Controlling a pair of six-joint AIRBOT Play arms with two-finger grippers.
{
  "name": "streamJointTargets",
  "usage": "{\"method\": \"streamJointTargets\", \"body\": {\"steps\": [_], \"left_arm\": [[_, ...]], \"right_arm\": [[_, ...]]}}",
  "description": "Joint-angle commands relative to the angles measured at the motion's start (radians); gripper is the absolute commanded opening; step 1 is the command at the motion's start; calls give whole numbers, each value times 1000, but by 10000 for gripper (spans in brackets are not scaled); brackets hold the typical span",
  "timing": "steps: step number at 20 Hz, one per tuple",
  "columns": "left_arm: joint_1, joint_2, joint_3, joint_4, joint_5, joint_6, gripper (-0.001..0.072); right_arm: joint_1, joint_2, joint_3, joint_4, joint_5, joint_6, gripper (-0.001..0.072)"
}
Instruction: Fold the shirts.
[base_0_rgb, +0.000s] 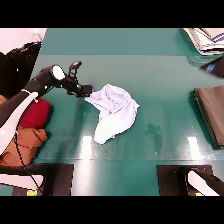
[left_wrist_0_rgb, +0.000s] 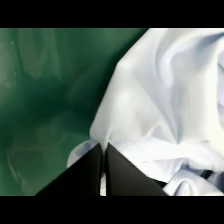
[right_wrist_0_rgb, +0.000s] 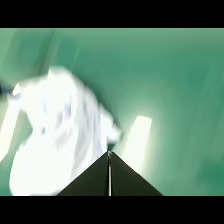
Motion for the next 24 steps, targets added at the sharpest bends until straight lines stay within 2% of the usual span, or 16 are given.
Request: {"method": "streamJointTargets", "body": {"steps": [1, 2, 3, 5, 10, 14, 15, 16, 19, 20, 23, 24], "left_arm": [[1, -2, 132, 52, -72, 6, 22], [1, -2, 164, 52, -78, 5, 22], [1, -2, 186, 52, -79, 5, 22], [1, -2, 207, 52, -80, 5, 22], [1, -3, 207, 53, -116, 5, 22], [1, -3, 207, 53, -125, 5, 22], [1, -3, 207, 53, -126, 5, 22], [1, -3, 207, 53, -129, 5, 22], [1, -3, 207, 53, -140, 5, 22], [1, -2, 207, 53, -142, 5, 22], [1, 47, 213, 88, -128, 5, 21], [1, 84, 230, 122, -113, 5, 21]], "right_arm": [[75, -1, -300, 1, -37, 0, 72], [124, -5, -397, 5, -94, 0, 321], [185, -22, -486, 15, -154, 0, 506], [302, -88, -598, 75, -243, -1, 514], [508, -293, -612, 332, -384, -147, 514], [591, -418, -507, 340, -396, -150, 512], [599, -435, -485, 340, -401, -150, 500], [600, -448, -467, 338, -411, -150, 414], [596, -455, -440, 335, -452, -151, 63], [592, -450, -431, 318, -460, -151, 16], [545, -383, -392, 194, -446, -137, 14], [510, -340, -363, 121, -433, -102, 14]]}}
